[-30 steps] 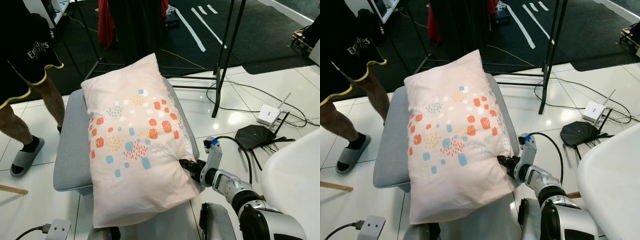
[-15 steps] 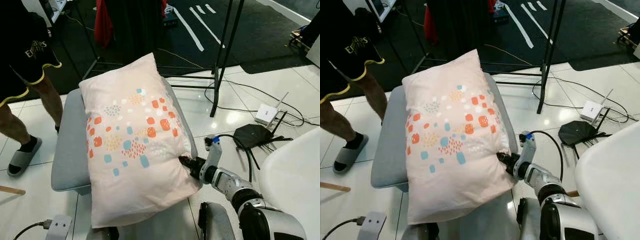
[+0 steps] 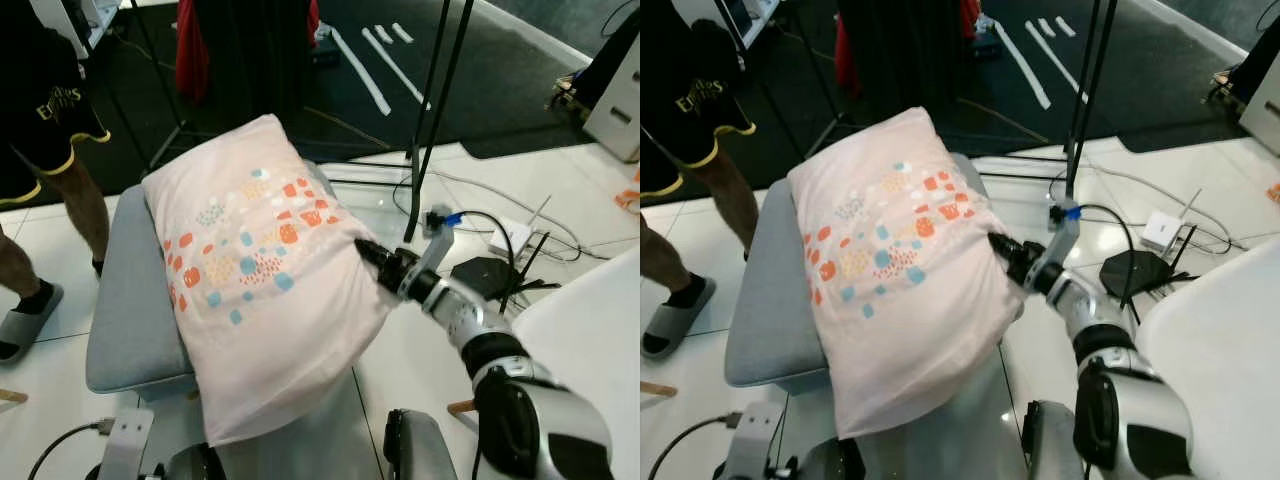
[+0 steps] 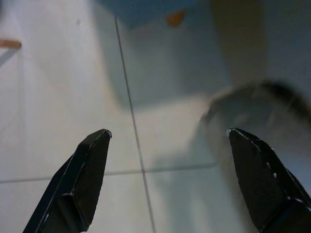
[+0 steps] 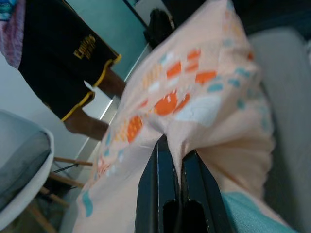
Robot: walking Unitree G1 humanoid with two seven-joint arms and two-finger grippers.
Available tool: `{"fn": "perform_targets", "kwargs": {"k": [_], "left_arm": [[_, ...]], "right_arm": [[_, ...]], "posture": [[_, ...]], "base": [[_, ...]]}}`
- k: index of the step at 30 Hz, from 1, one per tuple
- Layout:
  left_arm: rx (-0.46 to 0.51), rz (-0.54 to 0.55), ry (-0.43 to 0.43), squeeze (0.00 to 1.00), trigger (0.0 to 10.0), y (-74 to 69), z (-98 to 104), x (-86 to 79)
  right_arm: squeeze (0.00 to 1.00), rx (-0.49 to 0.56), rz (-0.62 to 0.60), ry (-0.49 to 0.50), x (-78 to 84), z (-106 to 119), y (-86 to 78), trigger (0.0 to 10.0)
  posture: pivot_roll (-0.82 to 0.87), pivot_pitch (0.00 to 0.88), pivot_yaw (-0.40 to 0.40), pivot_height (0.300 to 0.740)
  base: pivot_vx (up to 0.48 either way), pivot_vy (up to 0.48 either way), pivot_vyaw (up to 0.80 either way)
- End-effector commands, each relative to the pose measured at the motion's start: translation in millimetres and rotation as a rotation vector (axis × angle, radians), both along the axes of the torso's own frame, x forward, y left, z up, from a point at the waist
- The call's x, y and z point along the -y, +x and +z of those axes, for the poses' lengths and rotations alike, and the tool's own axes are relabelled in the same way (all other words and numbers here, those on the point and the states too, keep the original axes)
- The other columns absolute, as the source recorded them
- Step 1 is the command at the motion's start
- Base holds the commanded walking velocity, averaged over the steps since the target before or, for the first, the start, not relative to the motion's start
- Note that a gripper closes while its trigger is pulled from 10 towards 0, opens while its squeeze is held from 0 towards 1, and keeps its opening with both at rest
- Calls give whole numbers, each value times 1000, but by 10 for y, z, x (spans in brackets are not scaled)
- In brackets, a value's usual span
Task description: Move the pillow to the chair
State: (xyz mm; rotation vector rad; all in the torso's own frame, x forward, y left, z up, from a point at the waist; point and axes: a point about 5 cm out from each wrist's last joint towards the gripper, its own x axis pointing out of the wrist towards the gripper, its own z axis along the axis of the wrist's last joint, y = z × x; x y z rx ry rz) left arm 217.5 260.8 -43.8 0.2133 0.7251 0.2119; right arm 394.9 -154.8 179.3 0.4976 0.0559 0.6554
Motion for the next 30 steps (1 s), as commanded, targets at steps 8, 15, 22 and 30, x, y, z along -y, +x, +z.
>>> {"fn": "perform_targets", "kwargs": {"k": [8,15,22,30], "left_arm": [[-27,63,-13,0,10000,49,-11,56],[-29,58,-1,0,10000,143,30,91],[-22,59,3,0,10000,184,50,112],[-35,55,12,0,10000,183,44,119]], "right_arm": [[0,41,-14,-28,3,116,37,0],[0,99,21,-28,-98,275,69,0],[0,179,63,-14,-189,523,99,0],[0,203,52,-16,-175,608,115,0]], "posture": [[-111,60,-23,344],[-122,39,-27,369],[-127,18,-30,394],[-129,6,-30,413]], "base": [[-64,0,0],[-274,0,0],[0,0,0],[0,0,0]]}}
